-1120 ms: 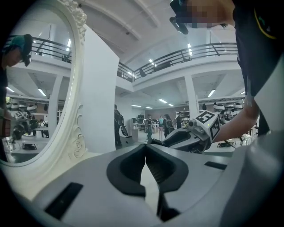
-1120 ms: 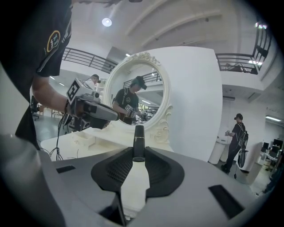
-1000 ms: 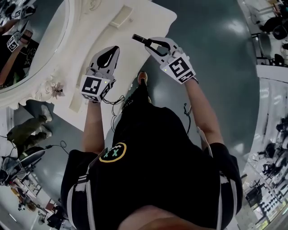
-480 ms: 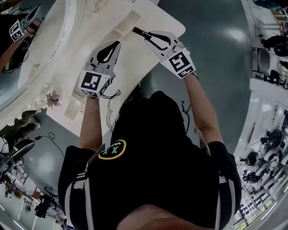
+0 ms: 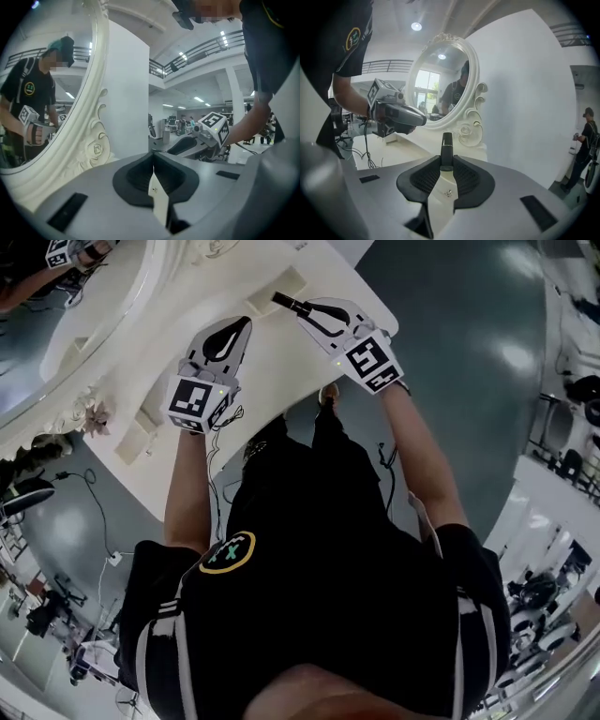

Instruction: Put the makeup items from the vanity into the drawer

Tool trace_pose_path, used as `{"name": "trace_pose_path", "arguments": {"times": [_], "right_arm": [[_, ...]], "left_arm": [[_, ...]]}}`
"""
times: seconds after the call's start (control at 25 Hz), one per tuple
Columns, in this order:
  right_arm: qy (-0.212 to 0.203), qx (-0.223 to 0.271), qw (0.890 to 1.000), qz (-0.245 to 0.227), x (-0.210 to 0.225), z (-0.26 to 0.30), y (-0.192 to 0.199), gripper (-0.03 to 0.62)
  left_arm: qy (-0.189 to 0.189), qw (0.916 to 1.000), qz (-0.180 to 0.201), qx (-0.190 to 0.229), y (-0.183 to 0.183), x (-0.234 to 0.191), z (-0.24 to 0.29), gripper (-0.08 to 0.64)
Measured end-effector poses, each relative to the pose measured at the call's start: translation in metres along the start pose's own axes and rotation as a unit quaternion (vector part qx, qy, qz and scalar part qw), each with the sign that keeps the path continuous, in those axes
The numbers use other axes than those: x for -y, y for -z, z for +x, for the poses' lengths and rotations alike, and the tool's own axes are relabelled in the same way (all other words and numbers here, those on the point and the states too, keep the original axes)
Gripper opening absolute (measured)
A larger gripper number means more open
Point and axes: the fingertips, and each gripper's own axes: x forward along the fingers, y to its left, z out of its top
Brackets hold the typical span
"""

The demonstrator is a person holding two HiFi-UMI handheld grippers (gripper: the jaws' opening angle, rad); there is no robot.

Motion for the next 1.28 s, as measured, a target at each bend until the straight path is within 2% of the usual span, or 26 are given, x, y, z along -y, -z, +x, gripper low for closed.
{"name": "trace_pose_path", "arguments": {"times": [0.16,0.28,0.56,0.72,0.88,1.04,1.16,1.28], "right_arm": [[-0.054,-0.01,0.998,-0.034,0.015,0.014,0.008,0.107],[-0.09,-0.037,0.993,-0.067,0.021,0.03,0.021,0.107],[-0.158,-0.12,0.971,-0.131,0.025,0.07,0.057,0.107],[-0.187,-0.149,0.959,-0.151,0.023,0.087,0.069,0.107],[-0.208,-0.164,0.95,-0.164,0.019,0.101,0.075,0.107],[-0.217,-0.166,0.947,-0.169,0.016,0.099,0.075,0.107],[-0.213,-0.165,0.949,-0.165,0.015,0.102,0.077,0.11],[-0.199,-0.156,0.955,-0.153,0.018,0.106,0.075,0.123]], "left_arm": [[-0.049,0.9988,-0.008,0.002,-0.007,0.005,0.003,0.021],[-0.068,0.9976,-0.014,0.002,-0.009,0.007,0.0,0.021],[-0.097,0.995,-0.022,0.007,-0.01,0.001,-0.022,0.021],[-0.11,0.9934,-0.032,-0.002,-0.006,-0.005,-0.031,0.021],[-0.118,0.9923,-0.034,0.014,-0.004,-0.012,-0.039,0.021],[-0.125,0.9913,-0.038,0.012,-0.004,-0.011,-0.043,0.021],[-0.127,0.991,-0.039,0.01,-0.002,-0.013,-0.045,0.023],[-0.127,0.9911,-0.038,0.01,-0.001,-0.015,-0.045,0.021]]}}
